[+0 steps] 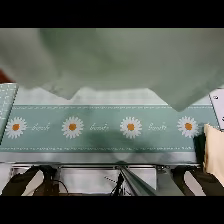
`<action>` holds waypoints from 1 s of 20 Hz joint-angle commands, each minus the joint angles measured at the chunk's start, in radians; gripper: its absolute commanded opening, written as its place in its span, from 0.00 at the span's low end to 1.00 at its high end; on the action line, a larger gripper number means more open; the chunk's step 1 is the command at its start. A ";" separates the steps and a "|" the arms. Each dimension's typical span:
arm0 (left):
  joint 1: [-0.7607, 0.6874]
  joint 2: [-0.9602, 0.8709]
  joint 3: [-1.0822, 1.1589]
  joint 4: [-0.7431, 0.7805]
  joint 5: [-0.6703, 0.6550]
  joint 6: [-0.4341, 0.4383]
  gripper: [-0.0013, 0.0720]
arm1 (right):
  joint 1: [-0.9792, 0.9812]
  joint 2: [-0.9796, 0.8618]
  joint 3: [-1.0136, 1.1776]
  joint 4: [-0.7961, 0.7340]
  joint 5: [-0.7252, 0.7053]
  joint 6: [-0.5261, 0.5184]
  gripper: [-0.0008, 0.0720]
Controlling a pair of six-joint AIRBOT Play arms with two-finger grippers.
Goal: Fold the shirts.
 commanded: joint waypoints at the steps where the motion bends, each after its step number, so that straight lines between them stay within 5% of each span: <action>1: -0.050 0.101 0.038 0.146 -0.120 -0.014 0.04 | 0.001 0.151 -0.072 -0.087 0.101 0.008 0.04; 5: -0.217 0.179 0.004 0.254 -0.120 -0.015 0.04 | 0.001 0.182 -0.085 -0.105 0.248 0.013 0.04; 11: -0.256 0.143 -0.279 0.294 -0.144 -0.040 0.04 | 0.001 0.182 -0.356 -0.077 0.222 0.029 0.04; 16: -0.256 -0.058 -0.595 0.293 0.105 -0.068 0.04 | 0.002 0.090 -0.784 0.053 -0.148 -0.029 0.04; 20: -0.256 -0.363 -0.620 0.237 0.293 -0.078 0.04 | 0.002 -0.239 -0.834 0.172 -0.369 -0.118 0.04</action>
